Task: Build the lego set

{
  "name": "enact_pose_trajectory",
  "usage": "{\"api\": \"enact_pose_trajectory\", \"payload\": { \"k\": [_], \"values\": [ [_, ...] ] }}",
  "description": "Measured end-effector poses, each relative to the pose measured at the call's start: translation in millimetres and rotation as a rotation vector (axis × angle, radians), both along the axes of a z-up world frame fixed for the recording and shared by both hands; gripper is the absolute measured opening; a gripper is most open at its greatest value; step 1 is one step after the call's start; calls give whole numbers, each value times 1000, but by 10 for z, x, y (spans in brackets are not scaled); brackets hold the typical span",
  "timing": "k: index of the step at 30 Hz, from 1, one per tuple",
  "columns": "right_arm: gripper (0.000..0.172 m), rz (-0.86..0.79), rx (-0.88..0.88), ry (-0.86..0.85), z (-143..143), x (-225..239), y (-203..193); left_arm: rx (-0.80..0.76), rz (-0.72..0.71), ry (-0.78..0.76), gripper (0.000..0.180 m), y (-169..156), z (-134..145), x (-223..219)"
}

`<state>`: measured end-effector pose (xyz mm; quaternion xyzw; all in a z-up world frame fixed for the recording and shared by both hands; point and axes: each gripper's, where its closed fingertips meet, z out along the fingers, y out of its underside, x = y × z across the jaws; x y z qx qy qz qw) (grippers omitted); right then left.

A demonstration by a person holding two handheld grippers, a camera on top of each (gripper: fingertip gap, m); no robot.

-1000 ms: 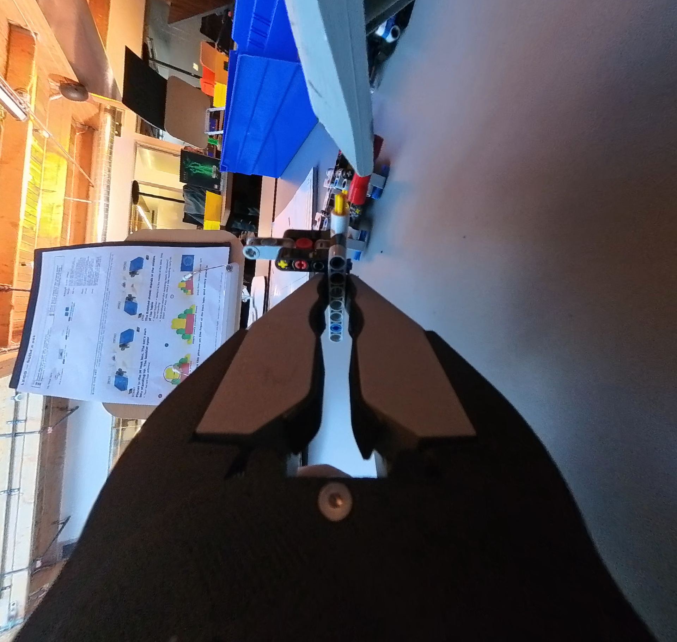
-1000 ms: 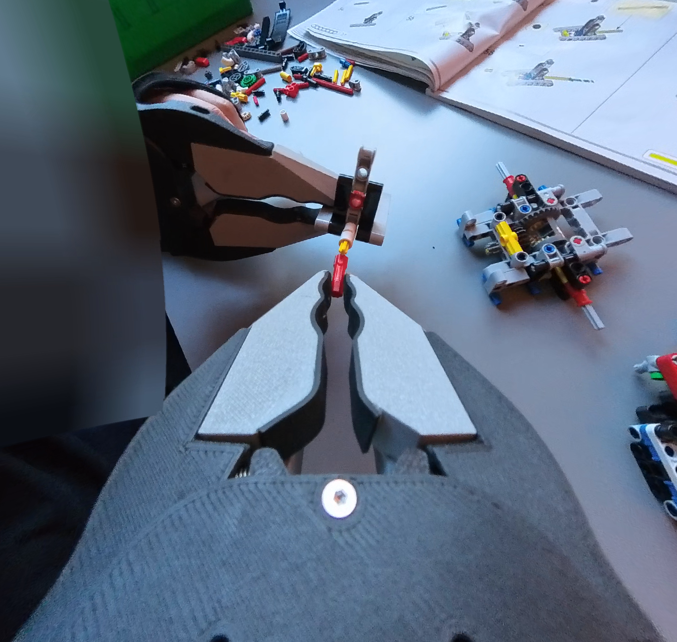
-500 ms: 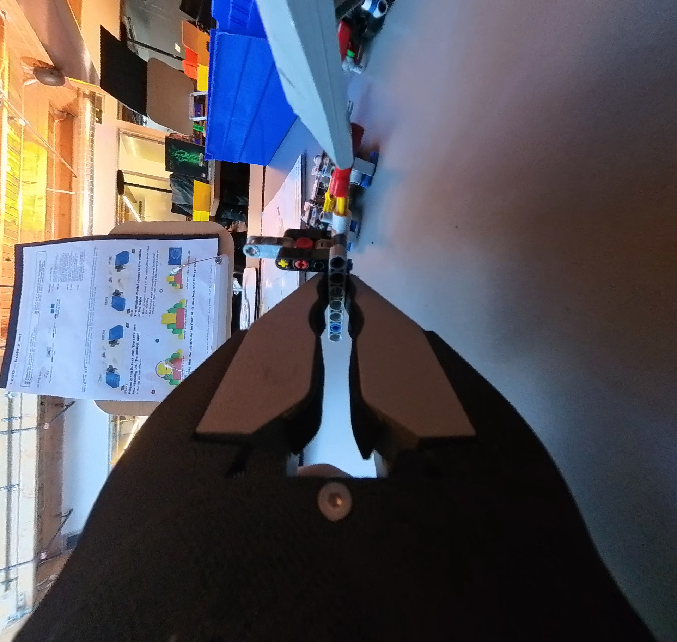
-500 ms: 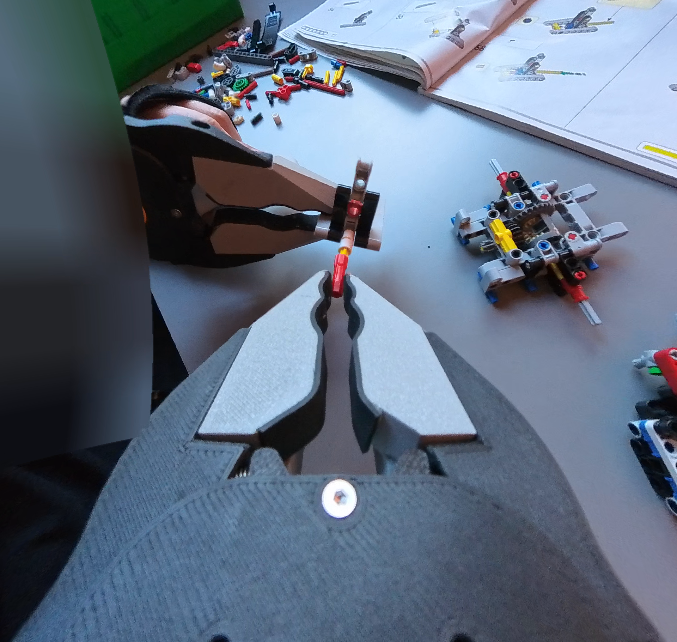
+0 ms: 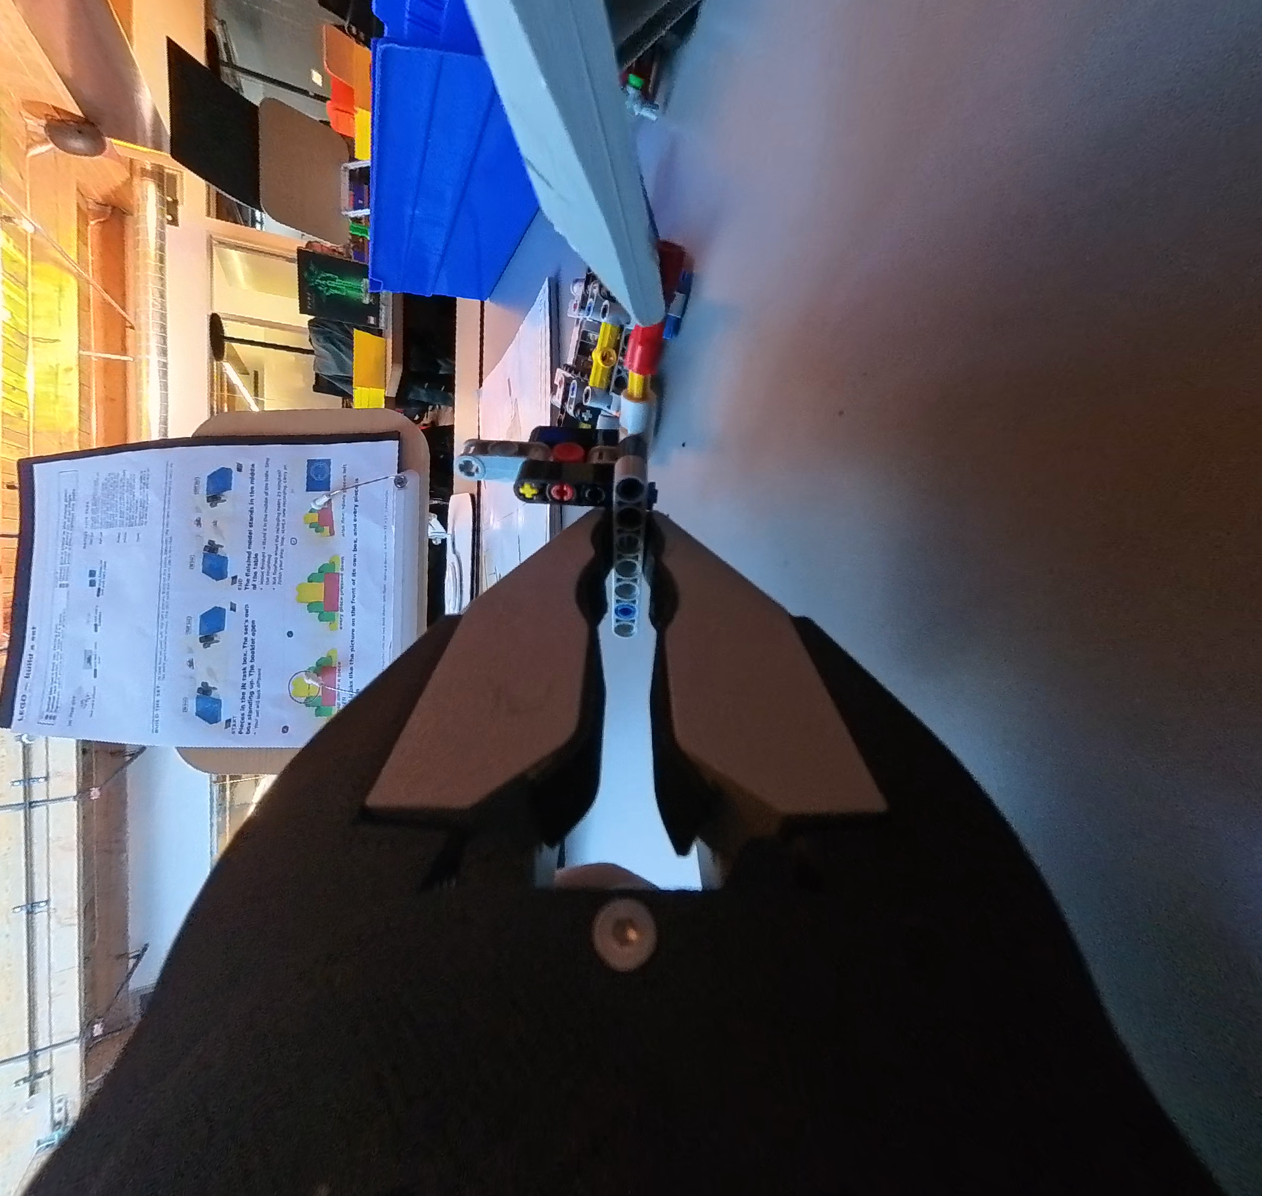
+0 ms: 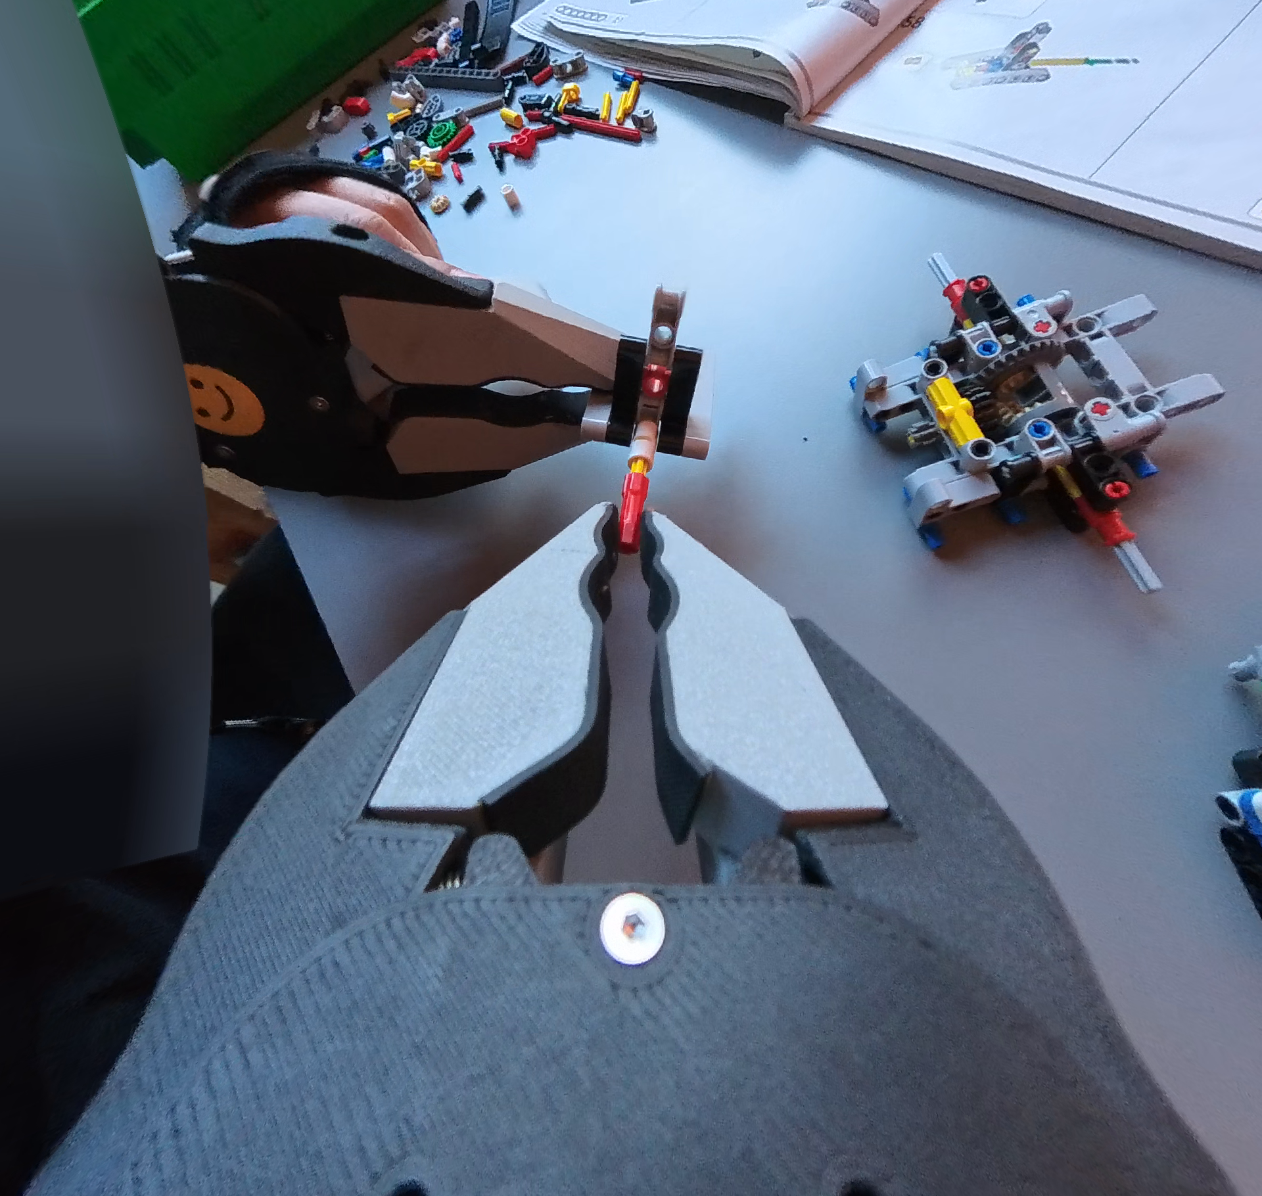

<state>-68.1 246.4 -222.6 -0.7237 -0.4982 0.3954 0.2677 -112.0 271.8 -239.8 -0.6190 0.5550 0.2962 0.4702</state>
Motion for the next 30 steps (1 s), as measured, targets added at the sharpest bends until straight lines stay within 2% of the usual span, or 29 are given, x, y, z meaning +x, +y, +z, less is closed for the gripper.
{"api": "enact_pose_trajectory", "payload": {
  "k": [9, 13, 15, 20, 22, 24, 30],
  "values": [
    [2, 43, -265, 43, -3, 15, -1, 26, -3, 61, 4, -23, -25, 24],
    [1, 15, -373, 95, -51, 15, 25, -31, 6, 44, 5, -30, -110, 31],
    [1, -9, -312, 102, -99, -3, -4, -69, 16, 44, 4, -37, -178, 24],
    [0, -94, -13, 91, -157, -28, 28, -146, -20, -41, 4, -98, -230, 161],
    [0, -101, 52, 65, -184, -58, 37, -129, -7, -3, 4, -84, -253, 155],
    [0, -132, 101, 84, -131, -40, 137, -121, 32, 14, 4, -13, -259, 42],
    [0, -112, 152, -40, -307, 98, 232, -113, 64, -22, 4, 177, -250, -213]
  ]
}}
